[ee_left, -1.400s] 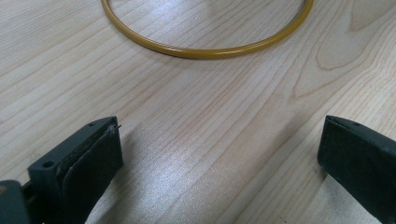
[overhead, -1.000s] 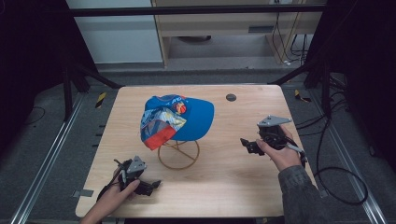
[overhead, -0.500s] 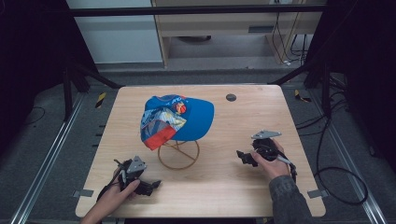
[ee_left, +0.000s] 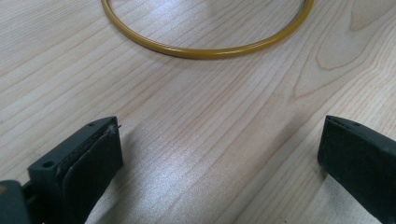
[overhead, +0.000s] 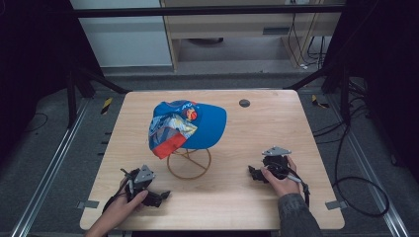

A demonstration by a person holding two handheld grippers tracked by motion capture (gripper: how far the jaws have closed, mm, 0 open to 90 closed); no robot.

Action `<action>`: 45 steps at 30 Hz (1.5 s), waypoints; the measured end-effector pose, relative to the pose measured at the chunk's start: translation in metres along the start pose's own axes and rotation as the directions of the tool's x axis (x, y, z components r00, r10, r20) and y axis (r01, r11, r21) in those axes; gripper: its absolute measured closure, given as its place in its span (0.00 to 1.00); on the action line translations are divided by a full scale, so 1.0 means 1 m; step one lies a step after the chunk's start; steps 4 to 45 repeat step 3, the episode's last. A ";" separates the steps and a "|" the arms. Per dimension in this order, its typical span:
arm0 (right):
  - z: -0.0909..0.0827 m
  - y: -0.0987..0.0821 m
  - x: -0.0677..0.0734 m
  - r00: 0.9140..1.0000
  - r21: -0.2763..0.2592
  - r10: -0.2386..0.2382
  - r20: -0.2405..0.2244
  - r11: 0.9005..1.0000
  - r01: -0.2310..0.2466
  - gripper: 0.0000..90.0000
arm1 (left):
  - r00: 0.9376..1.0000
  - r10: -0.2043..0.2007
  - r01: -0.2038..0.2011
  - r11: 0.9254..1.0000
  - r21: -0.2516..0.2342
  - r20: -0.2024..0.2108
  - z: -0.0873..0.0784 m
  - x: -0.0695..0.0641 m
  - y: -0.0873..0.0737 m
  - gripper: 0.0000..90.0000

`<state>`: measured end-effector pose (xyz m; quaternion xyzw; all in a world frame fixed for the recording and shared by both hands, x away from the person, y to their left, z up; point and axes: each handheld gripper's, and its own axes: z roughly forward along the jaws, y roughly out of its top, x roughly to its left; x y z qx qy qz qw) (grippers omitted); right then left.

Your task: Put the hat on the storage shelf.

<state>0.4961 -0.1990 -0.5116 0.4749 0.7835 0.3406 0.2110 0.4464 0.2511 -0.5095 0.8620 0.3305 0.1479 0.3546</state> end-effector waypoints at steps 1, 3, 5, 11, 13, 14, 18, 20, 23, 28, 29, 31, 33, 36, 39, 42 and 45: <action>0.000 0.000 0.000 1.000 0.000 0.000 0.000 1.000 0.000 0.08 | 1.000 0.000 0.000 1.000 0.000 0.000 0.000 0.000 0.000 0.00; -0.001 0.000 0.002 1.000 0.001 0.014 0.014 1.000 -0.014 0.08 | 1.000 0.000 0.000 1.000 0.000 0.000 0.000 0.000 0.000 0.00; -0.001 0.000 0.002 1.000 0.001 0.014 0.014 1.000 -0.014 0.08 | 1.000 0.000 0.000 1.000 0.000 0.000 0.000 0.000 0.000 0.00; -0.001 0.000 0.002 1.000 0.001 0.014 0.014 1.000 -0.014 0.08 | 1.000 0.000 0.000 1.000 0.000 0.000 0.000 0.000 0.000 0.00; -0.001 0.000 0.002 1.000 0.001 0.014 0.014 1.000 -0.014 0.08 | 1.000 0.000 0.000 1.000 0.000 0.000 0.000 0.000 0.000 0.00; -0.001 0.000 0.002 1.000 0.001 0.014 0.014 1.000 -0.014 0.08 | 1.000 0.000 0.000 1.000 0.000 0.000 0.000 0.000 0.000 0.00; -0.001 0.000 0.002 1.000 0.001 0.014 0.014 1.000 -0.014 0.08 | 1.000 0.000 0.000 1.000 0.000 0.000 0.000 0.000 0.000 0.00; -0.001 0.000 0.002 1.000 0.001 0.014 0.014 1.000 -0.014 0.08 | 1.000 0.000 0.000 1.000 0.000 0.000 0.000 0.000 0.000 0.00; -0.001 0.000 0.002 1.000 0.001 0.014 0.014 1.000 -0.014 0.08 | 1.000 0.000 0.000 1.000 0.000 0.000 0.000 0.000 0.000 0.00; -0.001 0.000 0.002 1.000 0.001 0.014 0.014 1.000 -0.014 0.08 | 1.000 0.000 0.000 1.000 0.000 0.000 0.000 0.000 0.000 0.00; -0.001 0.000 0.002 1.000 0.001 0.014 0.014 1.000 -0.014 0.08 | 1.000 0.000 0.000 1.000 0.000 0.000 0.000 0.000 0.000 0.00; -0.001 0.000 0.002 1.000 0.001 0.014 0.014 1.000 -0.014 0.08 | 1.000 0.000 0.000 1.000 0.000 0.000 0.000 0.000 0.000 0.00; -0.001 0.000 0.002 1.000 0.001 0.014 0.014 1.000 -0.014 0.08 | 1.000 0.000 0.000 1.000 0.000 0.000 0.000 0.000 0.000 0.00; -0.001 0.000 0.002 1.000 0.001 0.014 0.014 1.000 -0.014 0.08 | 1.000 0.000 0.000 1.000 0.000 0.000 0.000 0.000 0.000 0.00; -0.001 0.000 0.002 1.000 0.001 0.014 0.014 1.000 -0.014 0.08 | 1.000 0.000 0.000 1.000 0.000 0.000 0.000 0.000 0.000 0.00; -0.001 0.000 0.002 1.000 0.001 0.014 0.014 1.000 -0.014 0.08 | 1.000 0.000 0.000 1.000 0.000 0.000 0.000 0.000 0.000 0.00; -0.001 0.000 0.002 1.000 0.001 0.014 0.014 1.000 -0.014 0.08 | 1.000 0.000 0.000 1.000 0.000 0.000 0.000 0.000 0.000 0.00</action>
